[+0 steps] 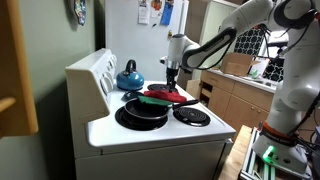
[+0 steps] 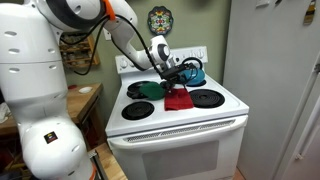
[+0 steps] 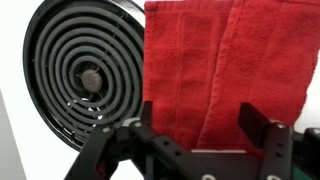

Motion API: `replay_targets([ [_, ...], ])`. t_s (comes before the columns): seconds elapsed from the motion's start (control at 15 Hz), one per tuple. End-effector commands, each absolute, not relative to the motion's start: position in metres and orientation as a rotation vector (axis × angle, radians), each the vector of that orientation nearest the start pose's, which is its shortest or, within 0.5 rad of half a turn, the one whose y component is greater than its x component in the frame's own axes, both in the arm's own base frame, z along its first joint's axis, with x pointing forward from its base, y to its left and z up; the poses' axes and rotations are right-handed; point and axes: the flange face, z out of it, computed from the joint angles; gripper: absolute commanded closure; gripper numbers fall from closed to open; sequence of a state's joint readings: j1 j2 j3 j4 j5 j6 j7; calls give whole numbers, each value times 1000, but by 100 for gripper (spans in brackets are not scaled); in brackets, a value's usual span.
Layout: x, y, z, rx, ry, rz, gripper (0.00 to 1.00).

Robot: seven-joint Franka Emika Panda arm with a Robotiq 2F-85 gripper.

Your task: Pick up the cutlery and put them on the red cloth, fold the red cloth from left to right, fold the red cloth from right to left

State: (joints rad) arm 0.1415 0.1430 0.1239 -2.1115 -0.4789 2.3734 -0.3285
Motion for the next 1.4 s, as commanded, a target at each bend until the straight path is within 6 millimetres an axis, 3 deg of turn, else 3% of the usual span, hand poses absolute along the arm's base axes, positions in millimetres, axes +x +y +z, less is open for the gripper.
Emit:
replay_targets([
  [0.0, 576, 117, 371, -3164, -1353, -291, 0],
  [0.2, 591, 100, 374, -3160, -1281, -332, 0],
  [0.6, 615, 88, 349, -3110, -1156, -230, 1],
  [0.67, 619, 86, 345, -3104, -1155, -230, 6],
  [0.93, 629, 87, 334, -3048, -1185, -212, 46],
  [1.13, 634, 89, 328, -3021, -1205, -190, 58],
  [1.33, 637, 89, 326, -3011, -1215, -163, 56],
])
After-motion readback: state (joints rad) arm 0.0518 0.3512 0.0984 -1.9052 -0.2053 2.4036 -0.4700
